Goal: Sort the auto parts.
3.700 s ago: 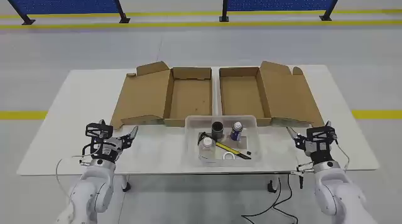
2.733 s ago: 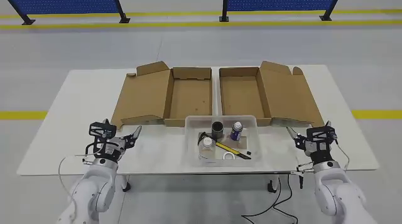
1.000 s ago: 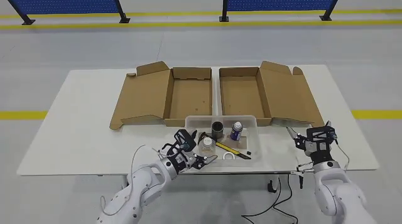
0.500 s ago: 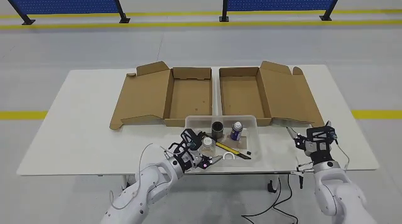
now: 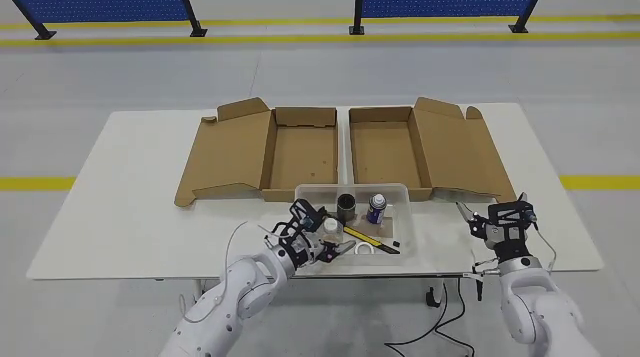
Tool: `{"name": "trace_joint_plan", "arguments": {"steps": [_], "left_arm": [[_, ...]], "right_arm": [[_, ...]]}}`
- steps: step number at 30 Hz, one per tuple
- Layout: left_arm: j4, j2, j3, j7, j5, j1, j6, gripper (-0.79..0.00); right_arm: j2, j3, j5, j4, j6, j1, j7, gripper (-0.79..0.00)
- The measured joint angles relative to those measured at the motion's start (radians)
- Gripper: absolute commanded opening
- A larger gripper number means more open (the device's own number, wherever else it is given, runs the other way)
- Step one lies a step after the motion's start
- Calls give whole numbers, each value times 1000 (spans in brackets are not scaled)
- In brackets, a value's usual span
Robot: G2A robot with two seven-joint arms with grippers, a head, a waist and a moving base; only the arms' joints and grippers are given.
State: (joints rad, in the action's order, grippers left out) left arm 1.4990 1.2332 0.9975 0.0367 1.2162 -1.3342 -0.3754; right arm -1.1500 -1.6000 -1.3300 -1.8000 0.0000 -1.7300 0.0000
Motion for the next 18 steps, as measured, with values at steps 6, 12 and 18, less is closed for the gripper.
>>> {"name": "trace_joint_plan", "arguments": {"steps": [6,12,18], "left_arm": [[-5,2,-3,-3,7,6,0,-212],[-10,3,-5,-11,17,7,3,-394],[-13,6,-13,-27,31,13,8,-739]], "right_arm": [[0,0,0,0,0,0,0,0],[0,0,0,0,0,0,0,0],[0,0,0,0,0,0,0,0]]}}
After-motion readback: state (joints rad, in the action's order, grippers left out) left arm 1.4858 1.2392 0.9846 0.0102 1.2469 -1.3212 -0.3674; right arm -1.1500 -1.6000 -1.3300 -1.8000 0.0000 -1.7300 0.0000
